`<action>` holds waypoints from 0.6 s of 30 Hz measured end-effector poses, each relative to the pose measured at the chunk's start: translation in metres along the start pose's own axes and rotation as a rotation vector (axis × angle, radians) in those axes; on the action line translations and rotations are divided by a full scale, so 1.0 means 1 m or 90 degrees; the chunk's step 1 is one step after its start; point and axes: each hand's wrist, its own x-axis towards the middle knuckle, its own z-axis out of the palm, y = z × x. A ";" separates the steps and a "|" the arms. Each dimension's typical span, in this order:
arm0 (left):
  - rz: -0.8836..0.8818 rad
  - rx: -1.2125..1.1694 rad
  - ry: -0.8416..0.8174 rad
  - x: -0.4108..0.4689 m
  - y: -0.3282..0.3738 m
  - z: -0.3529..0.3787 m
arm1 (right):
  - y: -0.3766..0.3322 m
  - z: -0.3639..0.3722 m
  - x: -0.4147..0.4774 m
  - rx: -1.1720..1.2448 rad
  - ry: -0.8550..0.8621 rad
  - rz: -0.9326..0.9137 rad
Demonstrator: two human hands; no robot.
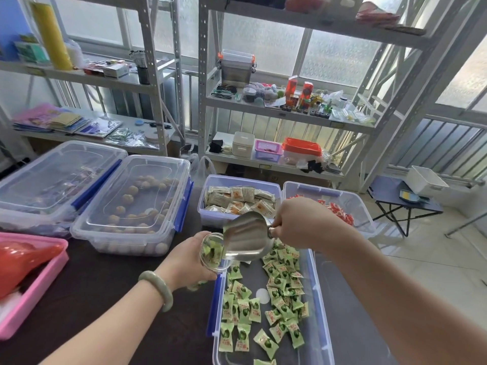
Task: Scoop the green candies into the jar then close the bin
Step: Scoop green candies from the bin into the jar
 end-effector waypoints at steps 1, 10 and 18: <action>-0.001 0.002 0.000 0.000 0.000 0.000 | 0.001 0.000 -0.001 0.003 0.003 0.000; 0.025 0.016 0.006 0.002 0.005 0.001 | 0.038 0.015 0.003 0.073 0.009 0.097; 0.043 0.032 0.000 0.008 -0.006 0.004 | 0.073 0.070 0.000 0.067 -0.162 0.187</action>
